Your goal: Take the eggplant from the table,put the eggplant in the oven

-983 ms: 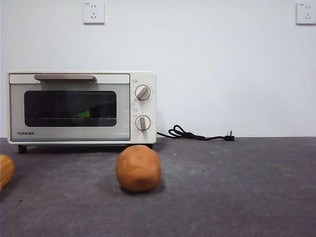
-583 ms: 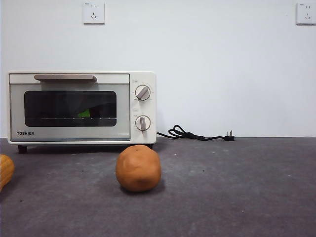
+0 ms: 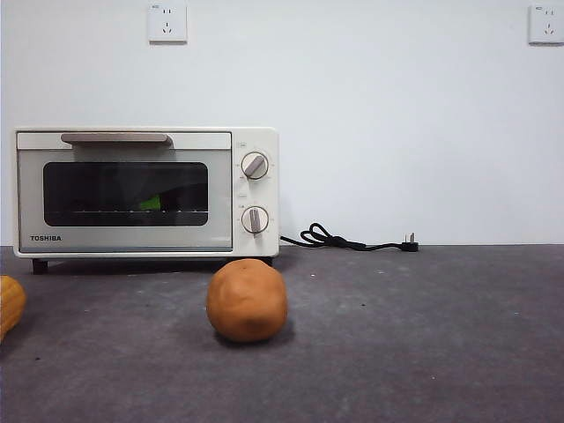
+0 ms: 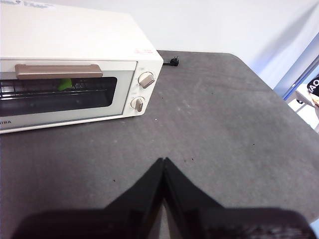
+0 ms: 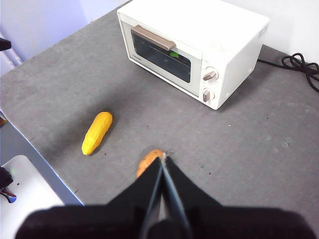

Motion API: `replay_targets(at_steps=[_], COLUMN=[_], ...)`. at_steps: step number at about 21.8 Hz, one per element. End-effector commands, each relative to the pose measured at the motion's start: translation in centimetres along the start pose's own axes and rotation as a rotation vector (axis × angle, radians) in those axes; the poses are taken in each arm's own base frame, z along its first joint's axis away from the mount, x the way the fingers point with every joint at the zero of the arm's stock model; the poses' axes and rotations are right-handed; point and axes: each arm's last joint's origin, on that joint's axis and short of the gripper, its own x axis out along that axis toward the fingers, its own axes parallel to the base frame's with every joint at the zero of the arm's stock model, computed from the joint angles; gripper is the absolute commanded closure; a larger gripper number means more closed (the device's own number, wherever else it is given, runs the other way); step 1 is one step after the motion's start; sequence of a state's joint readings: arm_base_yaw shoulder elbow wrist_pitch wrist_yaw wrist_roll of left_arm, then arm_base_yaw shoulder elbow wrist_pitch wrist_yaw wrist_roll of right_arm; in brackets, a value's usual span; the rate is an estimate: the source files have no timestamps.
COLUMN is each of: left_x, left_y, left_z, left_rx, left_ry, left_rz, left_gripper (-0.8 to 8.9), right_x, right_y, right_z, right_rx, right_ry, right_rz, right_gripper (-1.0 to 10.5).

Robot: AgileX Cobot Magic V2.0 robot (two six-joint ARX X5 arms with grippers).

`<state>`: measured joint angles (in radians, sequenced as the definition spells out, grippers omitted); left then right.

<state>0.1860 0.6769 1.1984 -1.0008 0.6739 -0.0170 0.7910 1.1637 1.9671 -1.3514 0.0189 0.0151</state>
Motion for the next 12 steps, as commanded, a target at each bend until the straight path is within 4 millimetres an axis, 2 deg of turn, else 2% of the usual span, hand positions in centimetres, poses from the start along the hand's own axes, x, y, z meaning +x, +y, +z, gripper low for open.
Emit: replay_targets(at_steps=[1,6,12], left_x=[0.0,-1.1,-3.8], left_y=[-0.1,-0.8,-2.9], left_z=[0.1,0.7,0.3], left_rx=[0.045,0.198,0.514], left_ry=[-0.019,-0.138,-0.378], left_rz=[-0.011,0.051,0.102], left_gripper=[8.18,8.18,8.18], right_x=[0.0,0.0,0.0], right_y=[0.0,0.0,0.0], right_z=[-0.2,-0.2,-0.2], right_rx=[0.009,0.009,0.009], right_ry=[0.018,0.018,0.018], right_rz=[0.0,0.001,0.0], right_gripper=[9.5,9.5,9.5])
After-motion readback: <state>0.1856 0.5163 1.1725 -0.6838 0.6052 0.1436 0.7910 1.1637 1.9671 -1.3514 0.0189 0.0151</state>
